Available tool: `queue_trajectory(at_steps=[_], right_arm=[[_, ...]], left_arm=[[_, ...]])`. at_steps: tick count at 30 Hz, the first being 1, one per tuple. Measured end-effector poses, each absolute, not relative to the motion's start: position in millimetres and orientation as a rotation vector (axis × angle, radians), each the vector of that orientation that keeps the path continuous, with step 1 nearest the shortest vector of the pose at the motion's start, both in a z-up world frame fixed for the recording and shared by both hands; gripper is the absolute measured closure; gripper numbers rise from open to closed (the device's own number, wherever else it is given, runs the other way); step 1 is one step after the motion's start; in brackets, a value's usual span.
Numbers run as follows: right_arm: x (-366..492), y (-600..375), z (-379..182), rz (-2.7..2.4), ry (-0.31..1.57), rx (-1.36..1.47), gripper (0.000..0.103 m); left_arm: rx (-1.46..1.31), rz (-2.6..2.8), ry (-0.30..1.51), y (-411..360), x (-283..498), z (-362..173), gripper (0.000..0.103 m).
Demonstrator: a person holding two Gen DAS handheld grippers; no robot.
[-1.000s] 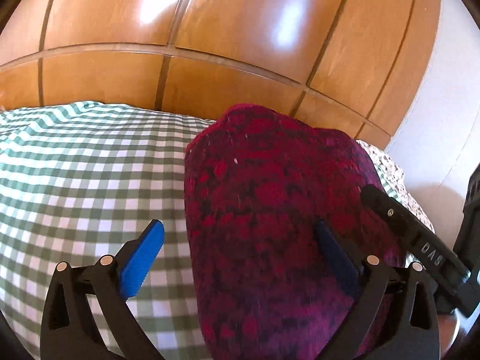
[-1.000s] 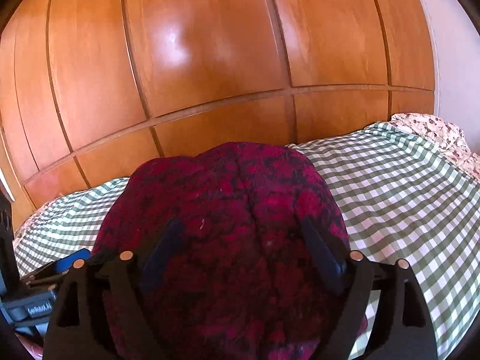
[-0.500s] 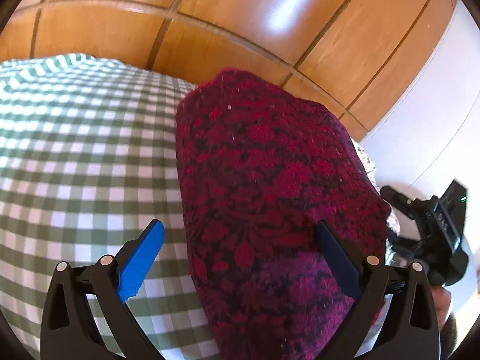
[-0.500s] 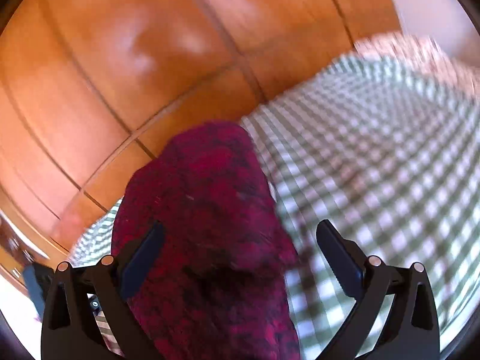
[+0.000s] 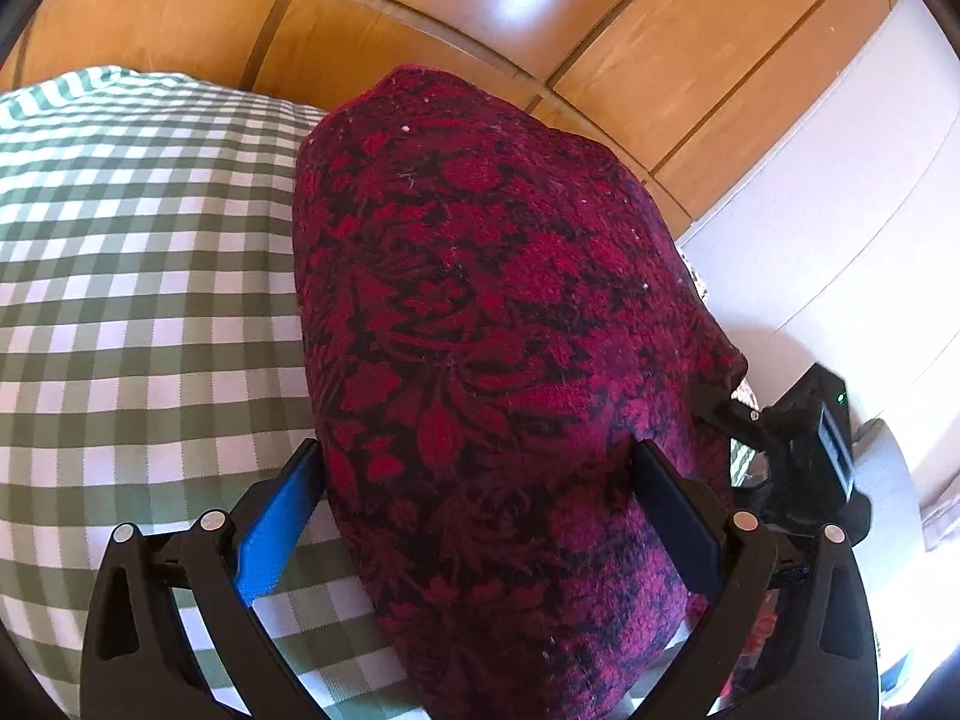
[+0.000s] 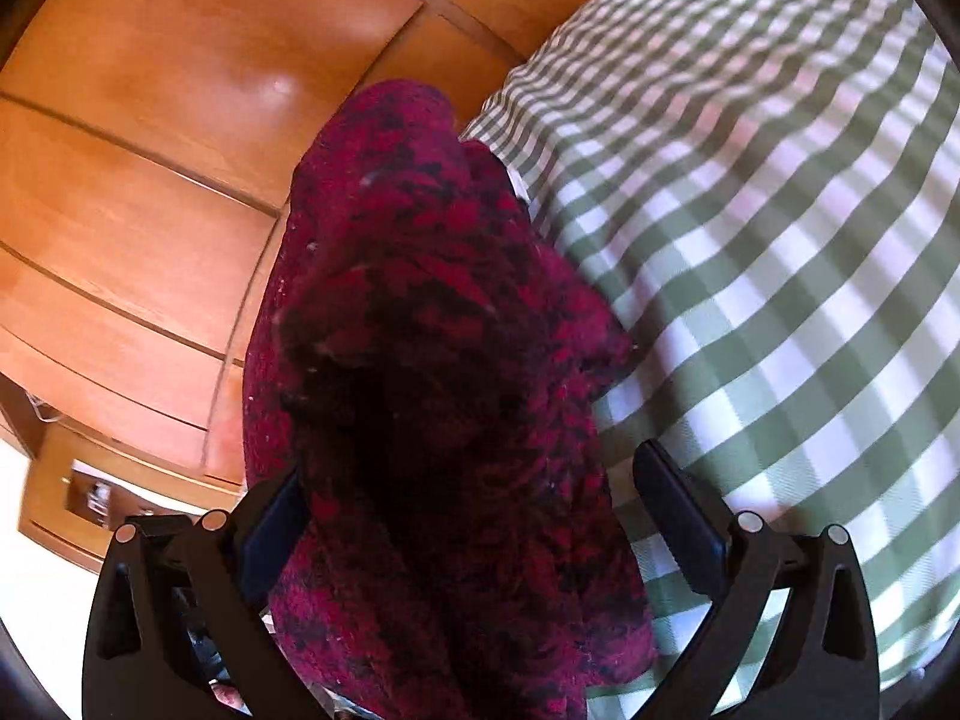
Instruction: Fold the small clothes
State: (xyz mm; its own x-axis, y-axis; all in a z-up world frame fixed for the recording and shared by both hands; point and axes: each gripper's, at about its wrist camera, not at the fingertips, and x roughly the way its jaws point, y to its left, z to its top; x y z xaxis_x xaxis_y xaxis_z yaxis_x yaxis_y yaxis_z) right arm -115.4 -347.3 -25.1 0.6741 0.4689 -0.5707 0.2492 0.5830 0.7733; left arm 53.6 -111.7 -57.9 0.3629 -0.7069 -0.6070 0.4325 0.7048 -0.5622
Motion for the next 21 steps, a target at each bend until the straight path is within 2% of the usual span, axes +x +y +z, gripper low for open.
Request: queue_trajectory(at_steps=[10,14,21], right_arm=[[-88.8,-343.1,-27.8,0.224,0.877,0.914,0.002],[-78.2,-340.9,-29.8,0.236,0.883,0.893,0.002],[-78.6,-334.5,-29.1,0.243,0.876,0.856,0.002]], left_arm=[[-0.430,-0.830,1.048,-115.4,80.2,-76.3,0.003],[-0.387,-0.860,1.087,-124.2,89.5,-76.9,0.003],[-0.348,-0.858,1.065,-132.8,99.8,-78.3,0.003]])
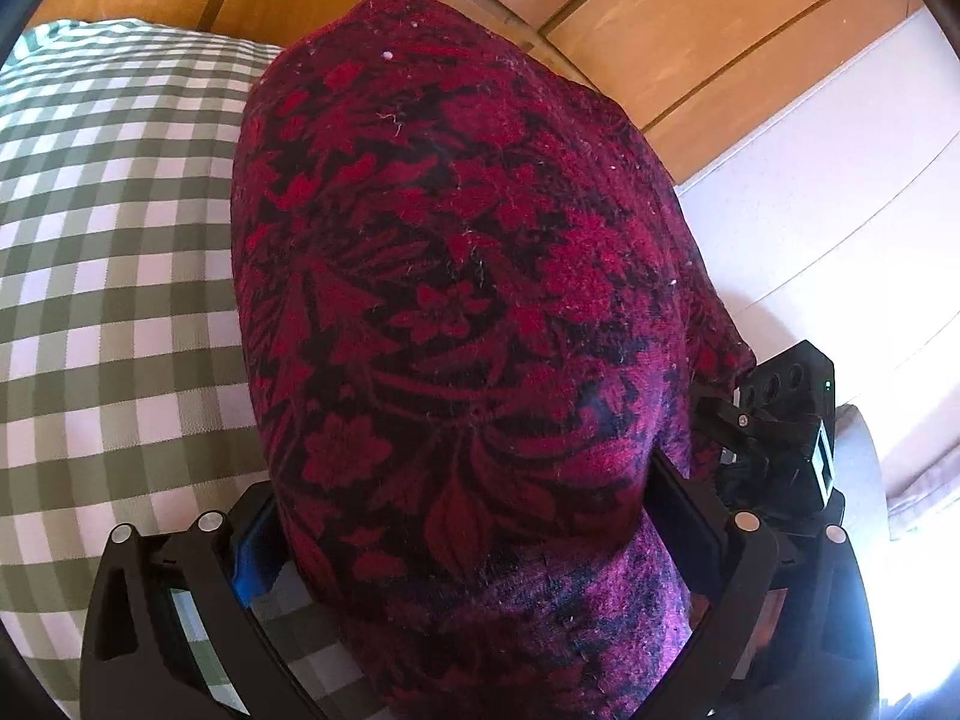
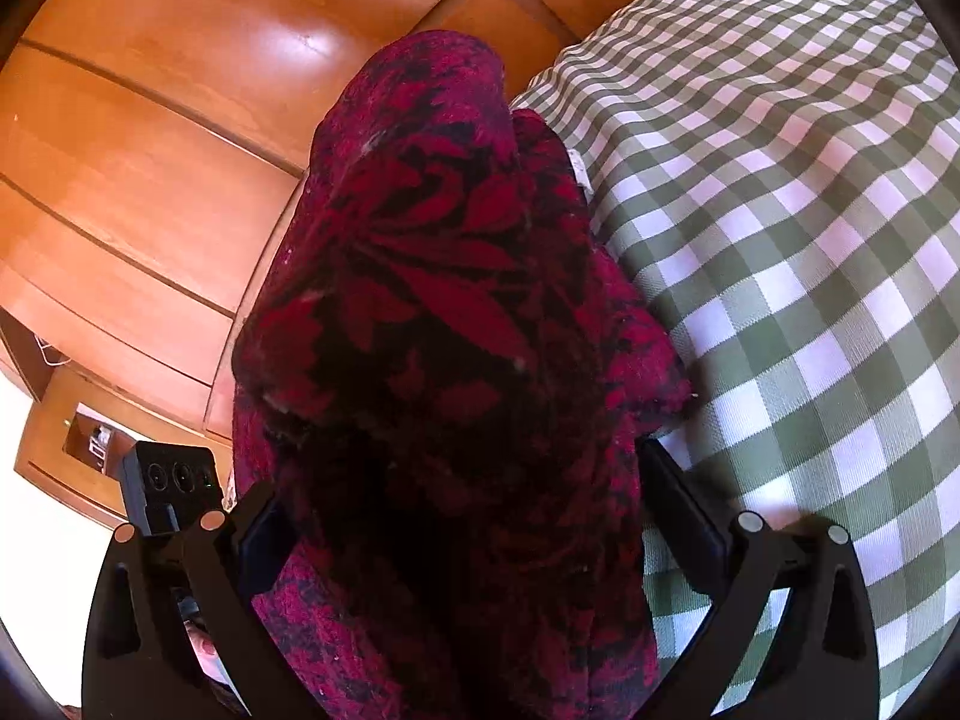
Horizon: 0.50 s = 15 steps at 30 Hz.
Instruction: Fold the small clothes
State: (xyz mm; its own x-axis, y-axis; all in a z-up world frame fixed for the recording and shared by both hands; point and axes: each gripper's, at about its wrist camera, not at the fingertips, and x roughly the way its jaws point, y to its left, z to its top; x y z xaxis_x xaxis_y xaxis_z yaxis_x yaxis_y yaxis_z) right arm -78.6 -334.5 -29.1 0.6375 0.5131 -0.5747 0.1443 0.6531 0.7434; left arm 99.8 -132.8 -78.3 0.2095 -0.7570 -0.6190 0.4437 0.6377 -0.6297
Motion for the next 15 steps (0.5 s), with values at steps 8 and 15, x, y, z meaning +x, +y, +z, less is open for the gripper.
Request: queue_trajectory(at_steps=[8,15], right_arm=[[-79.4,-330.0,-28.4,0.243,0.861,0.828,0.002],[-83.0,-320.1,-23.4,0.230,0.848,0.756,0.009]], left_arm=[[-0.313,-0.845,1.067,-146.8,92.8,-76.9,0.003],[-0.183,-0.803,0.979,-168.0,65.8,-66.8,0.004]])
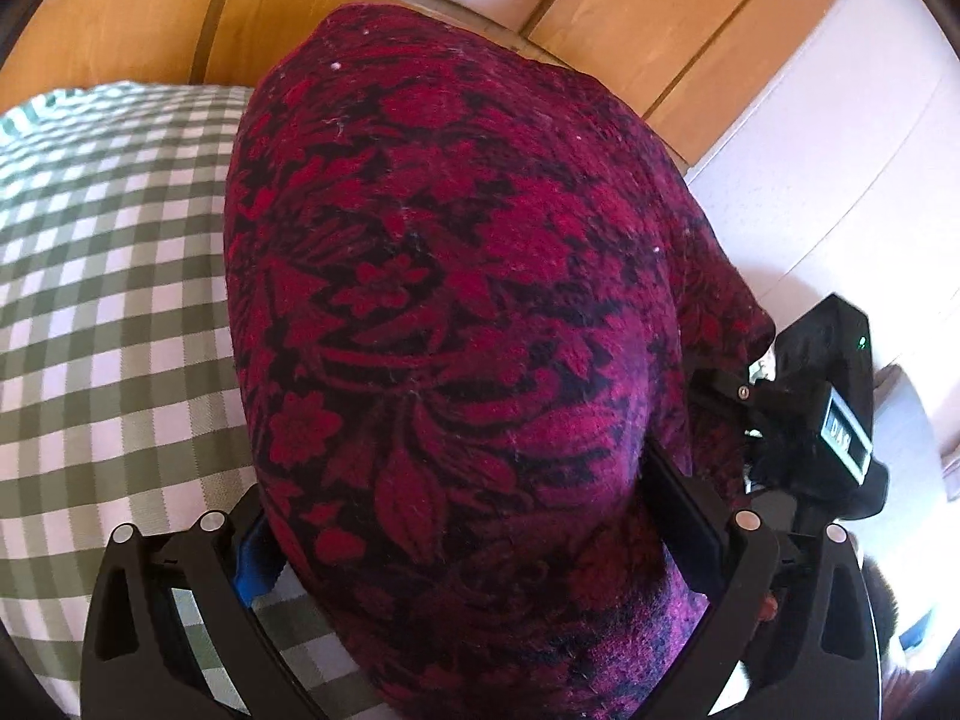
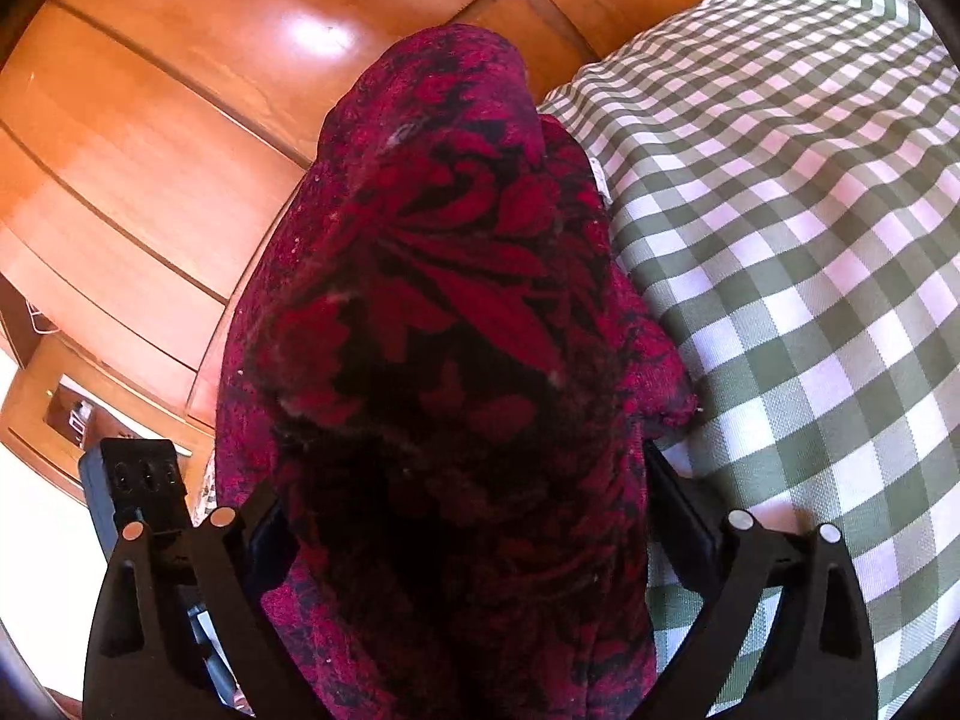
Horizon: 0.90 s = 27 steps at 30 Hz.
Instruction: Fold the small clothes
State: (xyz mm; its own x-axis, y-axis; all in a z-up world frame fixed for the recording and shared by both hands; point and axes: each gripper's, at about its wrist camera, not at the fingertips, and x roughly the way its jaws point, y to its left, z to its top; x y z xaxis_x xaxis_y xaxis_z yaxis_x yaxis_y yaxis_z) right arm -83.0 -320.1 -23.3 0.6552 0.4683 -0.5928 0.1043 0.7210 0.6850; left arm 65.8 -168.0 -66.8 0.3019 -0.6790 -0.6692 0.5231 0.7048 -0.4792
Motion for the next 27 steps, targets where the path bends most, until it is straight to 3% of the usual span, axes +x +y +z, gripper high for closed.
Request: queue_trajectory(at_steps=[14,15,19,23,25,27], right_arm=[[-88.0,-301.5,-10.8,0.263,0.781,0.671,0.028],[-85.8,-298.7,-10.1,0.284,0.768,0.671,0.037],[-84.7,-284.3,-6.3,0.319,0.742,0.646,0.040],[-78.0,-275.0,-12.5,0.347,0.756,0.679,0.038],[-74.2,-269.6,-12.5,0.305,0.776,0.659,0.020],[-70.9,-266.0,-7.2,0.261,0.788,0.591,0.011]], left_arm=[[-0.082,-0.756,0.845,-178.0,30.1,-51.3,0.019],[-0.071,-0.751,0.825,-177.2,25.3,-48.4,0.022],[-0.033,-0.717,0.754,-168.0,3.1,-39.0,0.025],[-0.002,-0.696,0.716,-157.4,-3.5,-36.3,0.025],[-0.029,-0.701,0.738,-149.9,-7.0,-41.7,0.025],[-0.067,-0.706,0.765,-147.9,-1.5,-49.1,0.025]])
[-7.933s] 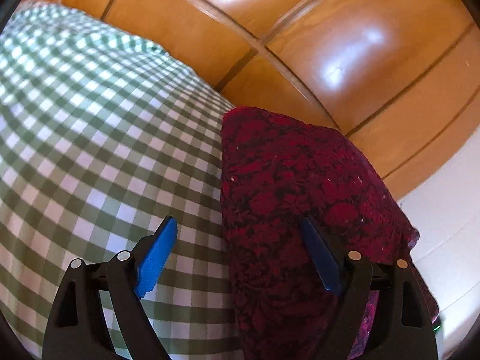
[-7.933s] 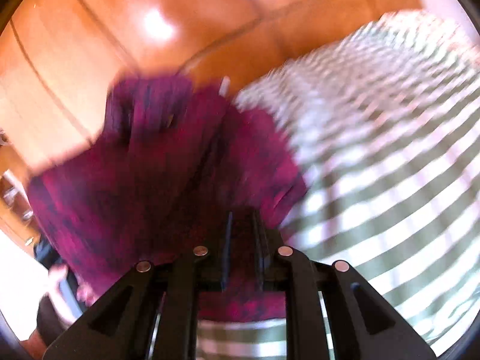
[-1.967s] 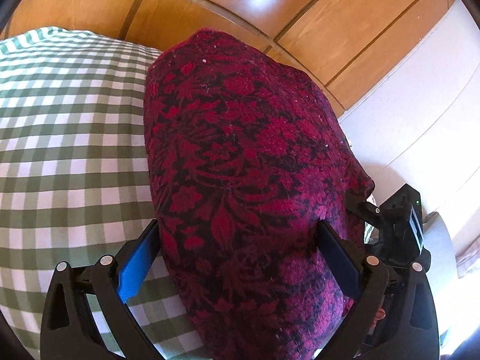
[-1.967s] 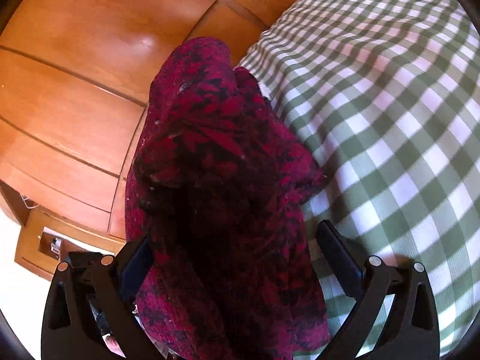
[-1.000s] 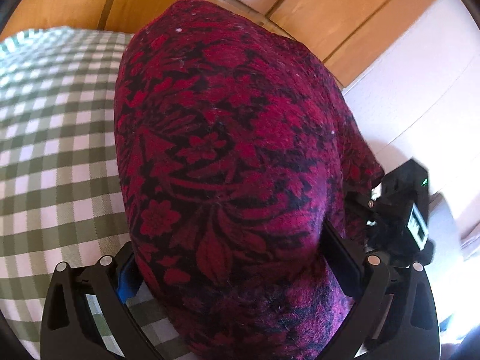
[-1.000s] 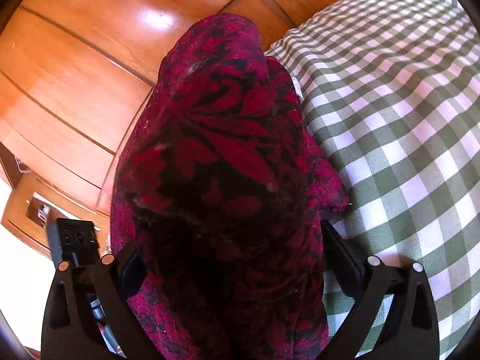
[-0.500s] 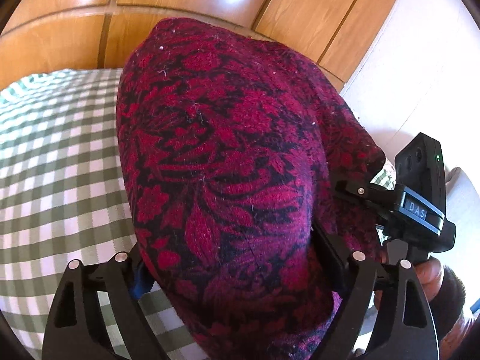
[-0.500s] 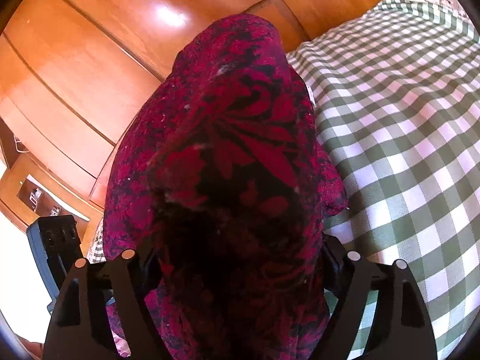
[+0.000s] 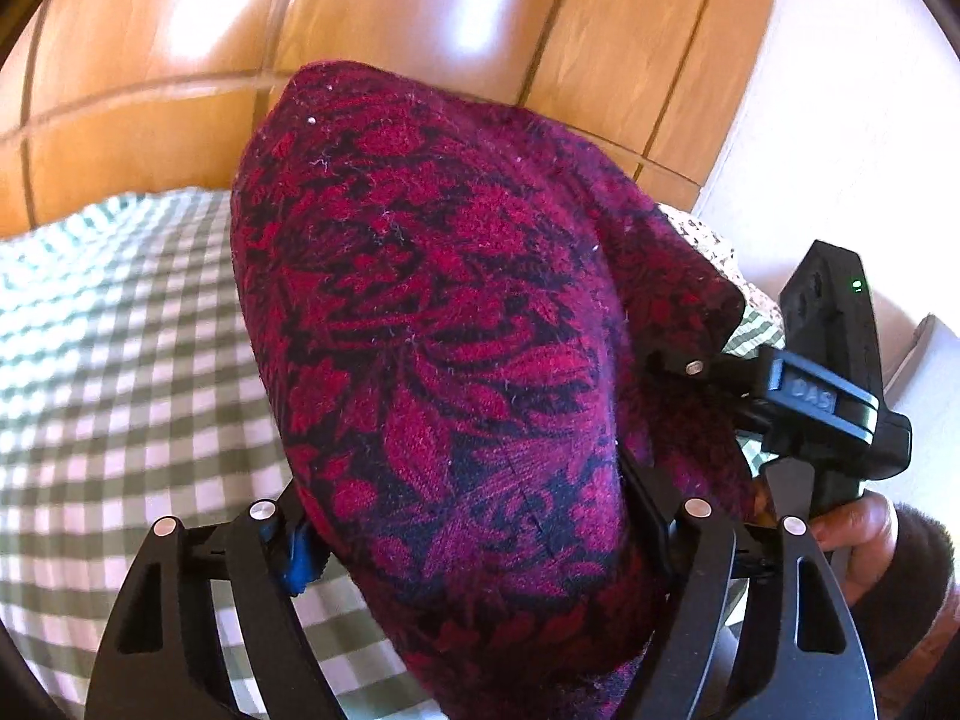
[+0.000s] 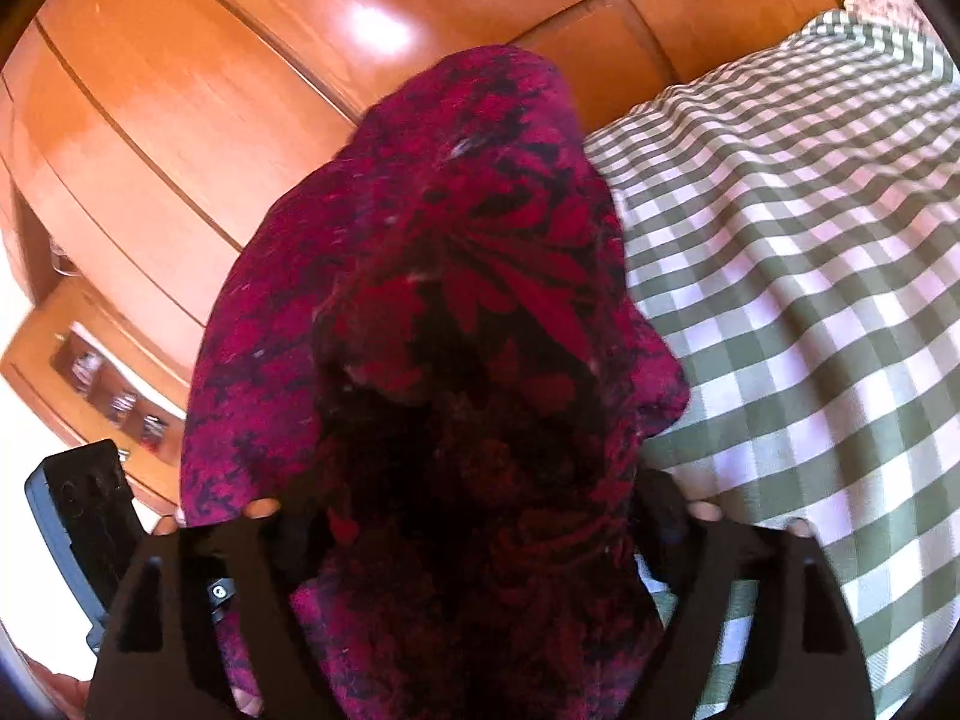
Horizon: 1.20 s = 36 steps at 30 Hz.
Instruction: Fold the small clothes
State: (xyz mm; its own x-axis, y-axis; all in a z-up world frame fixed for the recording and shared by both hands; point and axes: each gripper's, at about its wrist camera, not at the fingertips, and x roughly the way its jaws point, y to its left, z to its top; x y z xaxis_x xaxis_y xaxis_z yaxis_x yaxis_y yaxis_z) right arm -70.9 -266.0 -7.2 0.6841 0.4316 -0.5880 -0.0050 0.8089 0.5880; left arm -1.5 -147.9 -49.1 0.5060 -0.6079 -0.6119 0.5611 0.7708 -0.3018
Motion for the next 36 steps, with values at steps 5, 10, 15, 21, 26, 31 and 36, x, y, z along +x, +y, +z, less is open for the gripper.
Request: queue_trajectory(at_steps=[5,10,15,21,26,31,36], right_arm=[[-54.5,-267.9,-13.8,0.322,0.911,0.576,0.003],[-49.2,-279.1,-30.3,0.417,0.865,0.754,0.025],[-52.2,-266.9,-25.5,0.425,0.811,0.732,0.035],[-50.9,-240.4,-11.0,0.430,0.717,0.647,0.039],[-47.2,-217.1,-2.8,0.422,0.667,0.586,0.042],[-57.7,-215.2,6.7,0.427,0.612,0.597,0.043],[-52.6,-214.9,23.9,0.393,0.538,0.540,0.043]], left_arm=[[-0.072,-0.714,0.768,-135.2,-0.2,-51.2,0.025],[-0.028,-0.691,0.744,-136.7,2.2,-44.4,0.025],[0.028,-0.641,0.673,-136.7,-12.3,-36.8,0.025],[0.071,-0.579,0.566,-124.4,-28.7,-28.8,0.026],[0.047,-0.537,0.537,-111.1,-25.3,-27.6,0.026],[0.066,-0.548,0.453,-107.3,-32.5,-15.9,0.026],[0.073,-0.564,0.391,-110.4,-25.0,-8.5,0.026]])
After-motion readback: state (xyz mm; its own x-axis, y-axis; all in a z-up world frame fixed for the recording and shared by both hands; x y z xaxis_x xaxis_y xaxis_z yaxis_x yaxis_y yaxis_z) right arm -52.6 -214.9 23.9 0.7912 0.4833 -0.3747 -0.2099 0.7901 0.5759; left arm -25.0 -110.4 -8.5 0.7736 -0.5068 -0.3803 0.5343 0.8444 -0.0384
